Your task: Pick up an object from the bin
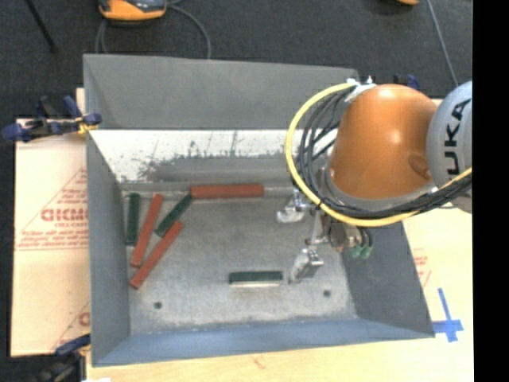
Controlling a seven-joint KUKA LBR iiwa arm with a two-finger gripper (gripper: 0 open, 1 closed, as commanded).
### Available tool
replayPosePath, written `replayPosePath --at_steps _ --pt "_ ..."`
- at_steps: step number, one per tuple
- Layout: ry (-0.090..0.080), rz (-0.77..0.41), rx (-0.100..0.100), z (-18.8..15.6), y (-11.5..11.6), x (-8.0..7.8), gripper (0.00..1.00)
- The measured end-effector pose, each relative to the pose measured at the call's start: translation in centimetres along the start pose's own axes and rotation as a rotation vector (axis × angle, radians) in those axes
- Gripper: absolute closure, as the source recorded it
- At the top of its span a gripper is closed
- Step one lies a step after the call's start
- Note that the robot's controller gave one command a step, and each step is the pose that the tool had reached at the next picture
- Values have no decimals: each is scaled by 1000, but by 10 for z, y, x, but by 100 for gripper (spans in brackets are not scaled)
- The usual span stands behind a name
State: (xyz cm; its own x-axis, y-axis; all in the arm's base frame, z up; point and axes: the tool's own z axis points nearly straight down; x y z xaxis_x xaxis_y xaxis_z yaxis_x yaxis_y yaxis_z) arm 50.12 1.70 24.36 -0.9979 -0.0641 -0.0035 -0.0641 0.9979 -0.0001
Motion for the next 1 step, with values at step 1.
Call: replayPosePath --at_steps 1 --pt "0 0 0 0 0 0 0"
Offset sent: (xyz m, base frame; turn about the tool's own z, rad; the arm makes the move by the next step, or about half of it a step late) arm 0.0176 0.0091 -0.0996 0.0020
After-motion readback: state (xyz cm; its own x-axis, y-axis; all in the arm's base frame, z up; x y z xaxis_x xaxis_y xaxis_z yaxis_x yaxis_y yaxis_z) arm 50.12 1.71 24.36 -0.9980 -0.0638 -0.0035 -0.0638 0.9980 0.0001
